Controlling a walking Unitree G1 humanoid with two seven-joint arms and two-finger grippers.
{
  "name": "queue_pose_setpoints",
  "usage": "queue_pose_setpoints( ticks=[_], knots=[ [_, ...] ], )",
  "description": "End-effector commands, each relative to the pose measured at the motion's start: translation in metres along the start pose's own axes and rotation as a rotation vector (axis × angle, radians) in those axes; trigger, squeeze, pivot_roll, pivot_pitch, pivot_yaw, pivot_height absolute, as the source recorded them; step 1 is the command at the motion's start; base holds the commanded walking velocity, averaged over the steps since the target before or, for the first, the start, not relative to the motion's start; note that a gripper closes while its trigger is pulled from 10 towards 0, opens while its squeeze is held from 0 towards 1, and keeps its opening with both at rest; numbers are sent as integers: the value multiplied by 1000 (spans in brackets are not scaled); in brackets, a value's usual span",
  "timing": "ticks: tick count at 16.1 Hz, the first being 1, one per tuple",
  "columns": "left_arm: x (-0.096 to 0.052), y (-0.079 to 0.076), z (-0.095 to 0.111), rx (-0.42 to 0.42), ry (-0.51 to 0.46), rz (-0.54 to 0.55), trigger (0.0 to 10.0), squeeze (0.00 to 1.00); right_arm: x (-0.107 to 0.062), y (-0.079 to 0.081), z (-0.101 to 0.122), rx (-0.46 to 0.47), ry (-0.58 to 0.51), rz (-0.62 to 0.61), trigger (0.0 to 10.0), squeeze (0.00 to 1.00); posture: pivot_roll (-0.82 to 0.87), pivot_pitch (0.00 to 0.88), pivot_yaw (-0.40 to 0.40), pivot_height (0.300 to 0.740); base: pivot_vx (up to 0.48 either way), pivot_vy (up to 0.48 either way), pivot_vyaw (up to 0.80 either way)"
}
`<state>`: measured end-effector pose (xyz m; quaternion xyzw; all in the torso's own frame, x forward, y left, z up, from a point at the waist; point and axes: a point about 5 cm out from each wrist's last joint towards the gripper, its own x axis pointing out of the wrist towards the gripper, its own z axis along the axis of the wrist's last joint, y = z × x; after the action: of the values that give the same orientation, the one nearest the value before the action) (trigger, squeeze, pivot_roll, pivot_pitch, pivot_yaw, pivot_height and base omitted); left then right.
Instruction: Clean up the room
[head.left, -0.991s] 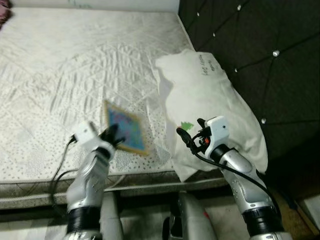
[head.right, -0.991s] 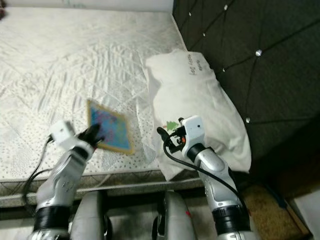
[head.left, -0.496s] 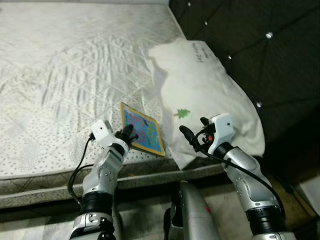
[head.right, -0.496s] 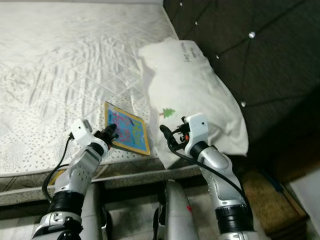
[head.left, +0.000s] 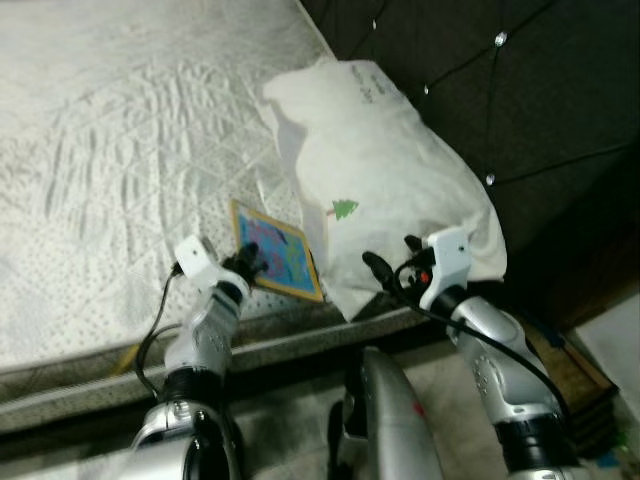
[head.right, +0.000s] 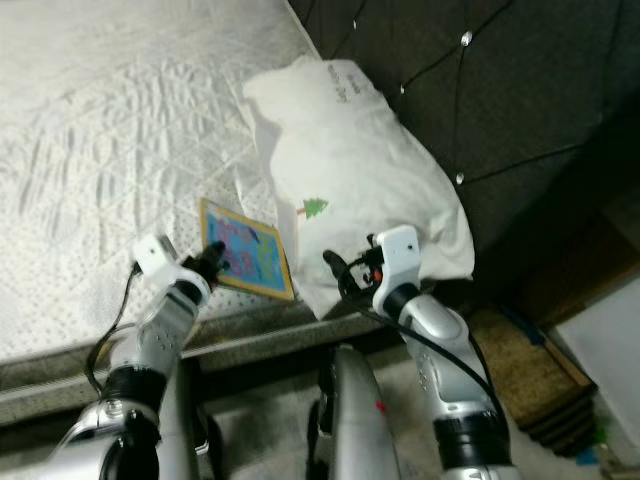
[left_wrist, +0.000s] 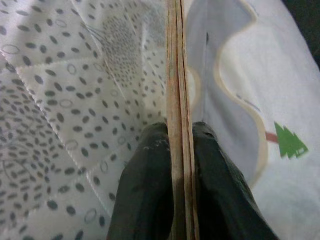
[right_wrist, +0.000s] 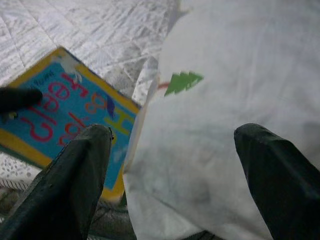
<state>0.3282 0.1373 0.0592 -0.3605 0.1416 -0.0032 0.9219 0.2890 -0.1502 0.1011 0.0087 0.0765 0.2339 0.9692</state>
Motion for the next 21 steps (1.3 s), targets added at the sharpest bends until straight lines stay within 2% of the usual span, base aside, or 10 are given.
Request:
queue_pose_setpoints(
  ticks=[1, 9, 10, 11, 18, 21],
  knots=[
    [2, 0, 1, -10, -1, -12, 10000, 0, -5, -4, 2, -6, -4, -18, 10000, 0, -153, 146, -76, 552, 0, 0, 0],
    [15, -9, -2, -54, 34, -68, 10000, 0, -7, -3, 2, -16, 1, -14, 10000, 0, -162, 148, -83, 552, 0, 0, 0],
    [16, -9, -2, -47, 46, -65, 10000, 47, -7, -3, 2, -19, 3, -13, 10000, 0, -162, 147, -83, 552, 0, 0, 0],
    [17, -7, -1, -39, 57, -51, 10000, 1000, -7, -3, 2, -20, 3, -12, 10000, 0, -166, 146, -83, 552, 0, 0, 0],
    [21, 4, 25, -19, -5, -18, 10000, 1000, -7, -2, 2, -25, 1, -10, 10000, 0, -161, 136, -84, 552, 0, 0, 0],
    [22, 8, 34, 25, -1, -2, 10000, 1000, -5, -1, 3, -28, -2, -4, 10000, 0, -163, 131, -85, 552, 0, 0, 0]
  ],
)
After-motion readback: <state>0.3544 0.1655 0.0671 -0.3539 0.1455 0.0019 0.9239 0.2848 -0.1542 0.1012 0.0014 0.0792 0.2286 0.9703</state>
